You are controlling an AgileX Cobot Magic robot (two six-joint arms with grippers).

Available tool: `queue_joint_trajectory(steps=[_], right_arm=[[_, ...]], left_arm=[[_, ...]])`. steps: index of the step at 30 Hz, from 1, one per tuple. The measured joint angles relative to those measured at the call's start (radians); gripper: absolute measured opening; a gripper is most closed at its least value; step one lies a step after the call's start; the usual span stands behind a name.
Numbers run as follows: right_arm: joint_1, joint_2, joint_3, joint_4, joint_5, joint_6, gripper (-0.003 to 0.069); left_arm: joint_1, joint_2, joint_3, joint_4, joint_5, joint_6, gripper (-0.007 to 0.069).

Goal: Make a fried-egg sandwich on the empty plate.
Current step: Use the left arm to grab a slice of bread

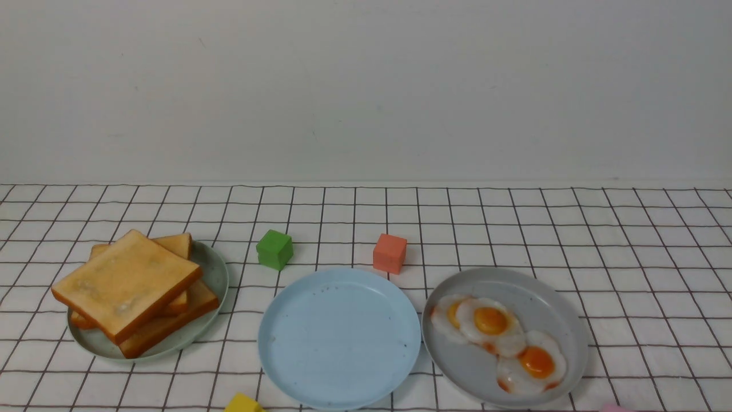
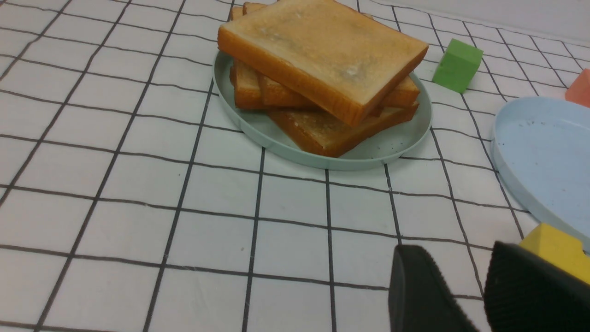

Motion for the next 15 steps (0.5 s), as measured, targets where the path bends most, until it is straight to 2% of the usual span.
queue_joint_trajectory(steps=[11, 15], right_arm=[[0.0, 0.0, 0.001, 0.018, -0.009, 0.006, 0.0241], [0.0, 0.0, 0.011, 0.053, -0.081, 0.008, 0.0241]], left_arm=[[0.0, 0.0, 0.0, 0.002, 0.0, 0.0, 0.0238], [0.0, 0.0, 0.0, 0.004, 0.0, 0.0, 0.0238]])
